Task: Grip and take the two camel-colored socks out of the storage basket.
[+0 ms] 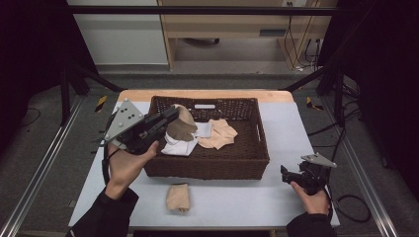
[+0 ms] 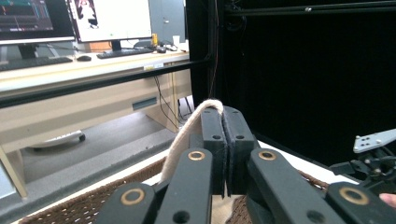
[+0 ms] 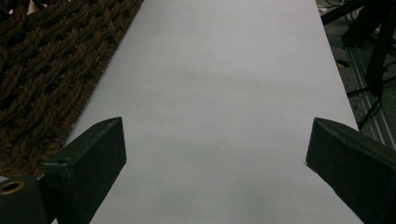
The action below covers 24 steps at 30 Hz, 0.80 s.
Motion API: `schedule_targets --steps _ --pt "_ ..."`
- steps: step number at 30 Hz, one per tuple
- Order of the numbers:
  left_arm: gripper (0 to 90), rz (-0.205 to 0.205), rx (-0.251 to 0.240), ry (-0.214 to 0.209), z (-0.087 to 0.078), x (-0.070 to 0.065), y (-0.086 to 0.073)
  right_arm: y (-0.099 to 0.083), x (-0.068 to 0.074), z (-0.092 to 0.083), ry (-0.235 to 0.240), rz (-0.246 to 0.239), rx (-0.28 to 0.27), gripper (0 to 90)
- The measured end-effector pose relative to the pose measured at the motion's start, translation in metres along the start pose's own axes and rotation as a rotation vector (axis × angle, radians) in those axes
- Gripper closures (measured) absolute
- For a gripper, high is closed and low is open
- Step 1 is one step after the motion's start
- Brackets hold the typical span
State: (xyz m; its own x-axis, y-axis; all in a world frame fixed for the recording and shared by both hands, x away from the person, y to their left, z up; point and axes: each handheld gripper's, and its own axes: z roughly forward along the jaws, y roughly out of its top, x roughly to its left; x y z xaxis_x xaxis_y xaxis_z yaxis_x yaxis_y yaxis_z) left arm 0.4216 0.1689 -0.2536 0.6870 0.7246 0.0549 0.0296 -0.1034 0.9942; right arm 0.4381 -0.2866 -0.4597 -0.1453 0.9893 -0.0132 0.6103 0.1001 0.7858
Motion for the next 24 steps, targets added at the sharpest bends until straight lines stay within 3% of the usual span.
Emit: schedule_targets --steps 5,10,15,24 --pt "88.1 0.019 -0.018 -0.015 -0.02 -0.009 0.0 0.0 0.0 0.0 -0.001 0.0 0.0 5.2" --pt "88.0 0.012 -0.001 -0.044 -0.034 -0.02 -0.013 0.0 0.0 -0.001 -0.002 0.002 0.002 5.2" --pt "88.0 0.007 0.019 -0.06 -0.04 -0.025 -0.029 -0.001 0.0 -0.001 -0.001 0.006 0.003 5.2" --pt "88.0 -0.044 0.08 -0.088 -0.041 -0.032 -0.065 -0.001 0.001 -0.001 0.001 0.003 0.004 5.2"
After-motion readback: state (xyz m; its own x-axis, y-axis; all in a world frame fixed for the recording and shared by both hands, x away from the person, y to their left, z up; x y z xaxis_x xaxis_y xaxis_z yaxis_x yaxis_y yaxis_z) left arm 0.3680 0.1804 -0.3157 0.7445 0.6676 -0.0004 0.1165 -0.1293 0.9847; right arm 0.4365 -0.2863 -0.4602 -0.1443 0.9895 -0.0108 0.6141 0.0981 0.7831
